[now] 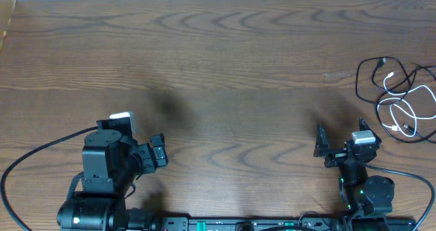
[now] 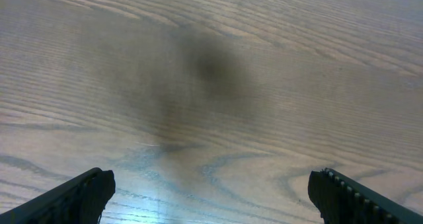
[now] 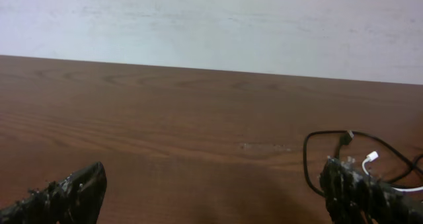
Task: Untangle cables
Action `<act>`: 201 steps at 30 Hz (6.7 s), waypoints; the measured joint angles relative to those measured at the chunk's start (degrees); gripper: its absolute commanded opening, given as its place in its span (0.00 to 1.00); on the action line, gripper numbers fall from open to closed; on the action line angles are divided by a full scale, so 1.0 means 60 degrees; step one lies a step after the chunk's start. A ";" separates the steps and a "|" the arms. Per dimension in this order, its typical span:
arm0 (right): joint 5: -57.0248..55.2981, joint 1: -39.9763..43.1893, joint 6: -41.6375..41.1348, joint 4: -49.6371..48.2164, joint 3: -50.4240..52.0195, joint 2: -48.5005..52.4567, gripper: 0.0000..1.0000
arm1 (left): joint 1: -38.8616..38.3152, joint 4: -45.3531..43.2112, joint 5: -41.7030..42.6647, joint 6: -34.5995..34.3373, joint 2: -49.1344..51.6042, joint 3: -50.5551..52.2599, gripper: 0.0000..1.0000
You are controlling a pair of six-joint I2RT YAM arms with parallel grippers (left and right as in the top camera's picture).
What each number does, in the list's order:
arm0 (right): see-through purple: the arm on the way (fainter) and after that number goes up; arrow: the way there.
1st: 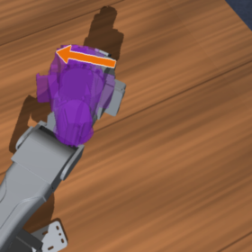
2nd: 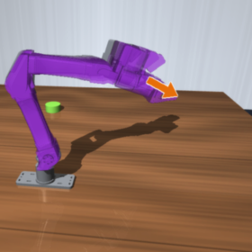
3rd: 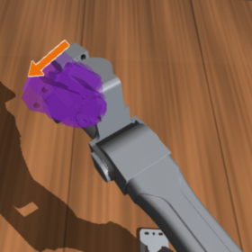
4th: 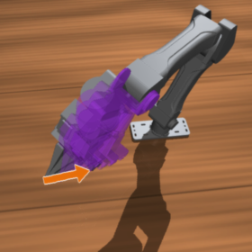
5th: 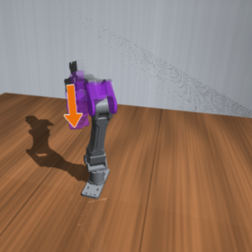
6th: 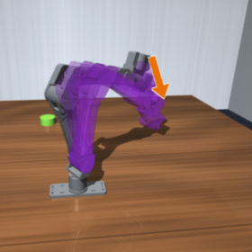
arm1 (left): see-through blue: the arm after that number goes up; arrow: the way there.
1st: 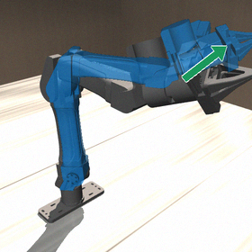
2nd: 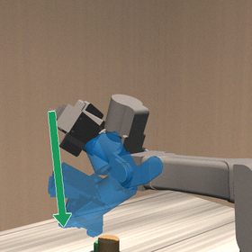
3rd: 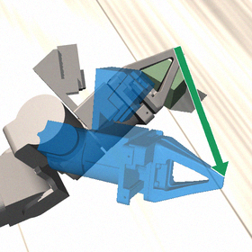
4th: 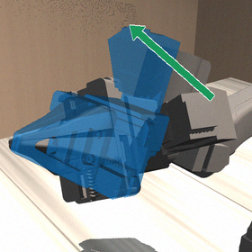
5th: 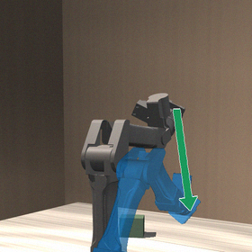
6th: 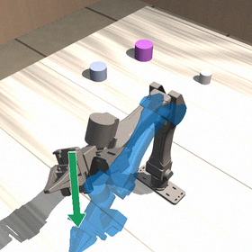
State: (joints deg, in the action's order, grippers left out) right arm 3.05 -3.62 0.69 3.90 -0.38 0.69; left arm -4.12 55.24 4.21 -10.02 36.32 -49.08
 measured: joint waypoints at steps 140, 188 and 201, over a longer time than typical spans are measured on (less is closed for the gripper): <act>-0.0299 0.0000 -0.0004 0.0025 0.0000 0.0000 0.99 | 0.0492 -0.9020 -0.0186 0.2335 -0.5956 0.8072 0.99; -0.0299 0.0000 -0.0007 0.0025 0.0000 0.0000 0.99 | 0.0492 -0.9012 -0.0193 0.2171 -0.5956 0.8069 0.99; -0.0299 0.0000 -0.0007 0.0025 0.0000 0.0000 0.99 | 0.0492 -0.9012 -0.0193 0.2171 -0.5956 0.8069 0.99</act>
State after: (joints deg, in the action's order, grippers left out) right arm 1.26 -3.62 0.64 4.05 -0.38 0.69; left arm -1.17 1.17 3.05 3.01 0.58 -0.67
